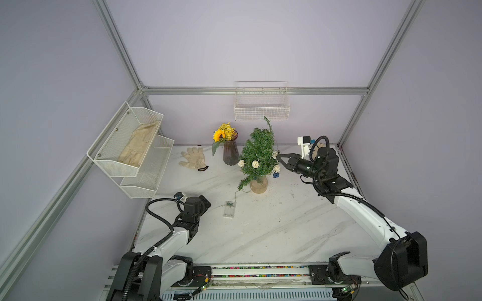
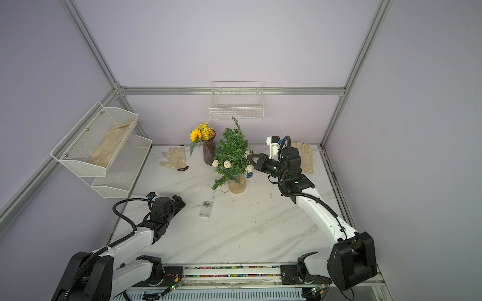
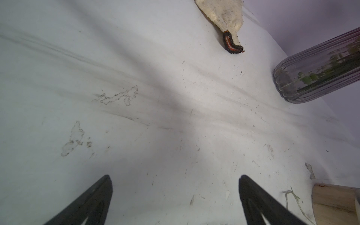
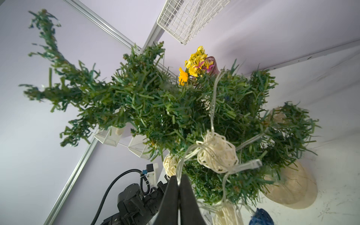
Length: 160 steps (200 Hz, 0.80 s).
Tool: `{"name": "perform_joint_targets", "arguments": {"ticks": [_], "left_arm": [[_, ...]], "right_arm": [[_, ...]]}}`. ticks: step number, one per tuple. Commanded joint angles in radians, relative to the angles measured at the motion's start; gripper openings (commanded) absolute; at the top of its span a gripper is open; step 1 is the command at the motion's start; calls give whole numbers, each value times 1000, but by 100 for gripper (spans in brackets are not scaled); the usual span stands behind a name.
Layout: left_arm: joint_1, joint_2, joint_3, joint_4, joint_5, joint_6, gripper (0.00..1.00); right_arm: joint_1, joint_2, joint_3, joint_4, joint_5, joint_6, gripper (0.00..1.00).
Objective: Remove string lights from the small christmas tree
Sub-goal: Remove the light string from the Christmas tree.
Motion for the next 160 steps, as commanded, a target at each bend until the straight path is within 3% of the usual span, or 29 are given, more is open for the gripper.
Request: {"name": "perform_joint_targets", "arguments": {"ticks": [1,61,160], "left_arm": [[10,-5,68,27,-4,4,100],[10,-1,69,30,-4,4,100],[10,-4,69,27,-5,4,100]], "right_arm": [[9,15,-12,101,-37,67,11],[21,34,-11,96,-9,48,17],[79,52,-17,91,87,32,35]]}}
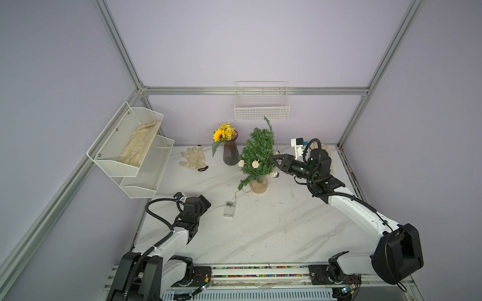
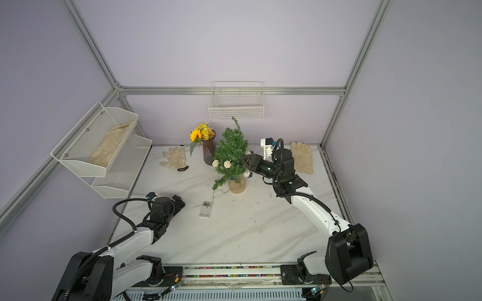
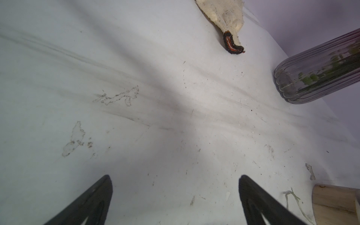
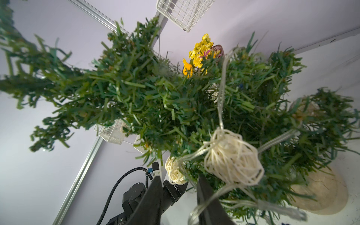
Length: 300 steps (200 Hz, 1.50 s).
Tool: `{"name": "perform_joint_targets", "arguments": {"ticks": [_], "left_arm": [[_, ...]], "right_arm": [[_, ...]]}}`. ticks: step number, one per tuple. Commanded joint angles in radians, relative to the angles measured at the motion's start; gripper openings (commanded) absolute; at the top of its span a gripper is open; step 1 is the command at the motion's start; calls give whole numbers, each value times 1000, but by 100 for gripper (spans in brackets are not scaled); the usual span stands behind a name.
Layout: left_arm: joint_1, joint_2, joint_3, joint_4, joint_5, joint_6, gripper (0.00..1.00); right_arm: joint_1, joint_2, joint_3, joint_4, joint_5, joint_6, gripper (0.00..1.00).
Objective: Remove string lights from the small christmas tree
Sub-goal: Remove the light string from the Christmas tree.
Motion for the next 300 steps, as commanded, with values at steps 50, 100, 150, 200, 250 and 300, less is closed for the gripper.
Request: {"name": "perform_joint_targets", "arguments": {"ticks": [50,100,150,200,250,300], "left_arm": [[7,-5,68,25,-7,5,100],[7,-5,70,25,-5,5,100],[7,-10,69,24,-4,5,100],[7,-13,69,23,-5,5,100],[7,-11,69,24,-6,5,100],[7,-10,70,23,-6,5,100]], "right_arm": [[59,3,-8,25,119,-19,37],[96,33,4,6,194,-40,37],[114,44,11,3,249,-41,36],[116,37,16,-5,279,-48,25],[118,14,23,-41,293,-51,10],[117,-53,50,-135,320,-84,4]]}}
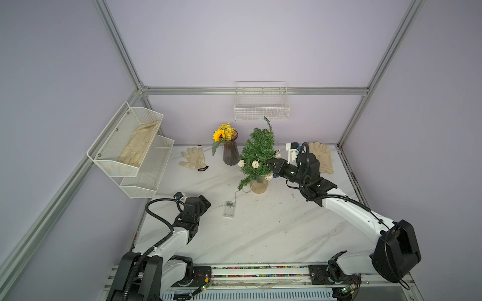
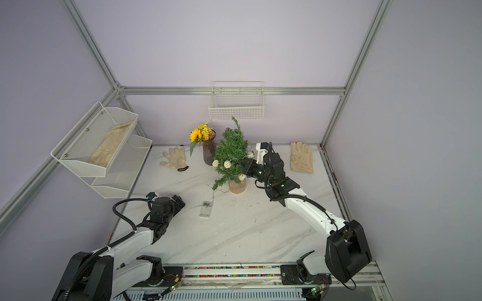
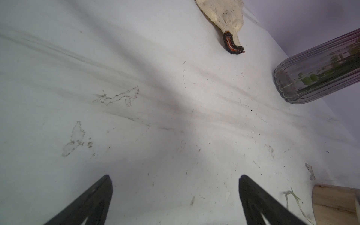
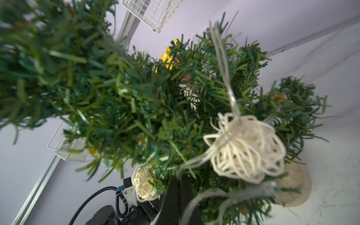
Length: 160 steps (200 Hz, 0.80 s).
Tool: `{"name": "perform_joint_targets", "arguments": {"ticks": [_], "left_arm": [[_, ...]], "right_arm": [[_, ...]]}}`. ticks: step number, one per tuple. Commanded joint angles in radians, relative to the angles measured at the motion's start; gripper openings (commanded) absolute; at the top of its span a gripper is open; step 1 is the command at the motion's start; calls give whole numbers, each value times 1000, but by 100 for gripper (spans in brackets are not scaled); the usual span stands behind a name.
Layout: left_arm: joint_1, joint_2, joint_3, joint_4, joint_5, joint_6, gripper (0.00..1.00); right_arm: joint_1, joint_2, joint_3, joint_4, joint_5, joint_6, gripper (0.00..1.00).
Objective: Remove string lights from the small christmas tree
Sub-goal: Remove the light string from the Christmas tree.
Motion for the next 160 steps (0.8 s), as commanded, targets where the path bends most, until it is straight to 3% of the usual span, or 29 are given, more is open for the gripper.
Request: {"name": "perform_joint_targets", "arguments": {"ticks": [1,57,96,122,160], "left_arm": [[7,-10,70,23,-5,5,100],[7,-12,69,23,-5,5,100],[7,-17,69,21,-5,5,100],[7,-20,68,19,-4,5,100],[7,-24,67,19,-4,5,100]], "right_arm": [[6,-57,47,-47,28,-24,3],[-4,-107,95,-123,75,-55,0],[-104,-103,209,-233,60,-121,0],[-177,-27,316,-239,-7,-148,0],[-183,183,600,-269,-35,-186,0]]}}
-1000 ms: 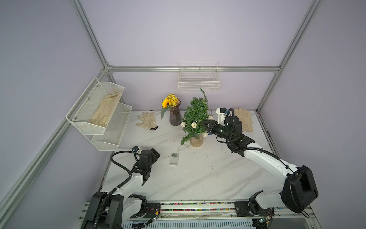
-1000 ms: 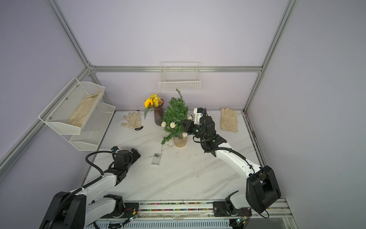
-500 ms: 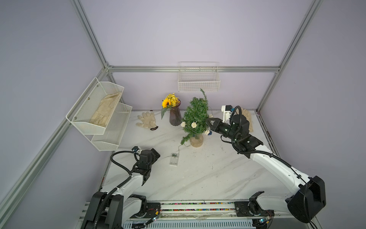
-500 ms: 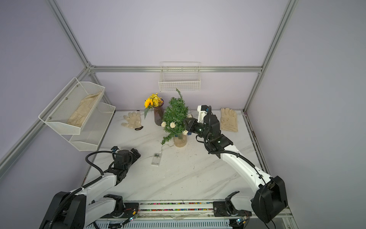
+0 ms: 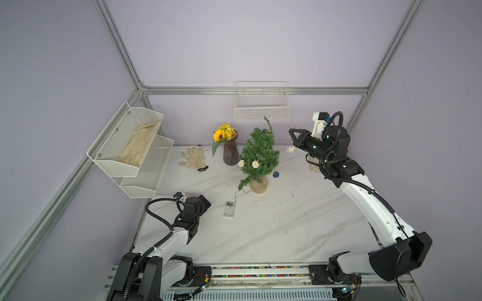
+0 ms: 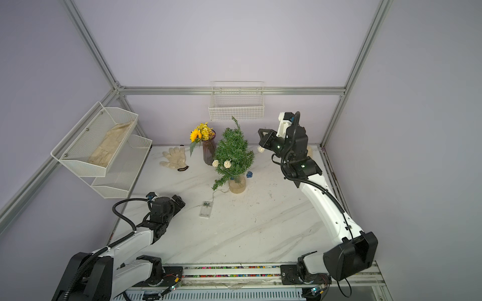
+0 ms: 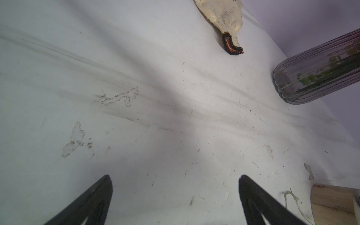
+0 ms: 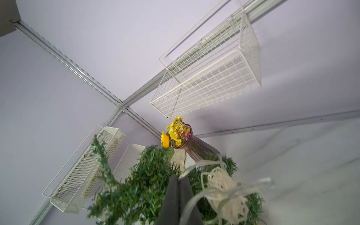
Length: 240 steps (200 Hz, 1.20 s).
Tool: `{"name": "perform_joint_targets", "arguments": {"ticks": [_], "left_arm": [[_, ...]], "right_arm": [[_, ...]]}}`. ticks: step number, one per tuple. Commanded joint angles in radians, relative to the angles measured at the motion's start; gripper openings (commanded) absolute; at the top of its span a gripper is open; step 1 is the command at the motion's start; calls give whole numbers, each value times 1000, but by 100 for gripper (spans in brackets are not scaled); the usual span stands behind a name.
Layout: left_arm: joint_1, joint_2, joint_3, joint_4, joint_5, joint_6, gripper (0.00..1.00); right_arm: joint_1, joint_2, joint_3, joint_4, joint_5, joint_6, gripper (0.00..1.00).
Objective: Remove string lights from the small christmas tree
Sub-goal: Remove the light string from the Christmas tree.
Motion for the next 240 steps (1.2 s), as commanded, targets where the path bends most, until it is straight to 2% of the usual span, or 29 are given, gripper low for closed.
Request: {"name": "perform_joint_targets", "arguments": {"ticks": [1,43,65,91,107,136,156,187,240], "left_arm": [[7,-19,67,20,-4,5,100],[7,-29,66,18,-3,5,100],[6,-35,64,20,4,4,100],[7,-32,62,23,4,2,100],[7,-29,63,24,7,1,100],[7,-17,65,30,14,1,100],[7,-9,67,29,17,1,100],[7,-7,67,30,15,2,100],[7,-15,68,26,12,4,100]], "right_arm": [[4,117,152,-37,-42,-44,0],[4,401,558,-114,-103,-64,0],[5,547,763,-126,-195,-15,0],[5,663,942,-89,-244,37,0],[6,692,970,-4,-268,87,0],[23,725,929,243,-353,252,0],[59,770,974,326,-372,317,0],[138,815,1052,368,-357,305,0],[217,779,1051,330,-352,191,0]]}}
